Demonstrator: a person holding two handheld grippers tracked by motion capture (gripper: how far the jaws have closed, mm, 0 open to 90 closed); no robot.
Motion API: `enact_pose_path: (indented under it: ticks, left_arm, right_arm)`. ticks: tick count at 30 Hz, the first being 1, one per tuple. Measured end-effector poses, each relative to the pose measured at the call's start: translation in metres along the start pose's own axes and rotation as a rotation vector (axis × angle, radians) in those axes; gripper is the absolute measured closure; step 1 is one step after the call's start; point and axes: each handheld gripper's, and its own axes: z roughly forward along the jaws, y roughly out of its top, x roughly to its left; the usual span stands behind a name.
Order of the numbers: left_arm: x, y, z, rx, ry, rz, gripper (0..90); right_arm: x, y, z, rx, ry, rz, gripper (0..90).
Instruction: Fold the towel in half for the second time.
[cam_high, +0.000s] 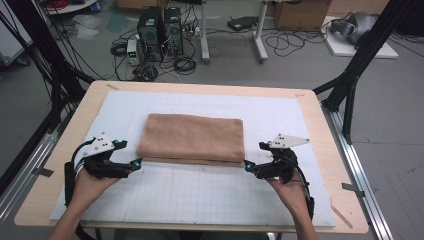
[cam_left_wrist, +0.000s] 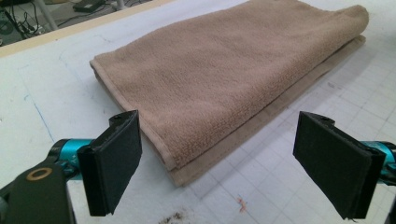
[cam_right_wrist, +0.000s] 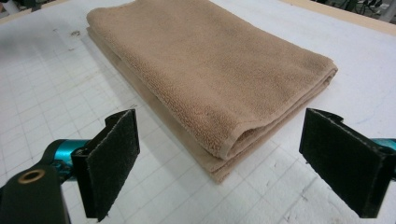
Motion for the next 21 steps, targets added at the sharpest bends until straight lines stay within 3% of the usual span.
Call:
enact_pose_path:
  ticks: [21]
  left_arm:
    - [-0.013, -0.021, -0.017, -0.023, -0.001, -0.011, 15.9]
  right_arm:
    - [0.006, -0.032, -0.029, -0.033, -0.037, 0.043, 11.2]
